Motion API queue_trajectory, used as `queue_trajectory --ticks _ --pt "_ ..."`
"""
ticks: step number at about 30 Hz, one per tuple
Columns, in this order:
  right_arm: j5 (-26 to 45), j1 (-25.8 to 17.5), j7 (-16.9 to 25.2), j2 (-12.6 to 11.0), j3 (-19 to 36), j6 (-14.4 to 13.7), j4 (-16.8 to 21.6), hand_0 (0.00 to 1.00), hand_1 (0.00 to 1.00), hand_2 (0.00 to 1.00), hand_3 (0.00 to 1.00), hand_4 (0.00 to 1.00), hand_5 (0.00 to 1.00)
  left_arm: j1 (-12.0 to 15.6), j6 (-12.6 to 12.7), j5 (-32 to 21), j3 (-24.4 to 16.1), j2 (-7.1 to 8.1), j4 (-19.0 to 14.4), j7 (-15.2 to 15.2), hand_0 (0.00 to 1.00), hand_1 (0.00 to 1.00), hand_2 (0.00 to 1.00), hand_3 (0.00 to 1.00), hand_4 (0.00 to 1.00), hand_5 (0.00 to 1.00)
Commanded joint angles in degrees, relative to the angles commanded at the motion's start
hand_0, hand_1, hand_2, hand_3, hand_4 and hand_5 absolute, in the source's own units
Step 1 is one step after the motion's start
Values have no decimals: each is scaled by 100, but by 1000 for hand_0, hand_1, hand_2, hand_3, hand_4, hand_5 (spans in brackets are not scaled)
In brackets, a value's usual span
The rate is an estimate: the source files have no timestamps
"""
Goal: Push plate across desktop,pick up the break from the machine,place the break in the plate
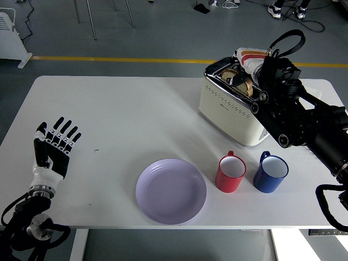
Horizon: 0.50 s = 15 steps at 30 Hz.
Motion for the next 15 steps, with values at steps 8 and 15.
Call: queue_trajectory --ticks 8,15 --pt "-153 101 -44 0 -29 -47 -258 512 522 509 682 835 430 -29 1 -9 83 16 10 -5 769 790 839 825 590 998" --pt "-3 108 49 0 -84 -164 -364 453 481 480 636 837 430 -53 10 -6 107 16 31 -18 769 791 839 826 591 998"
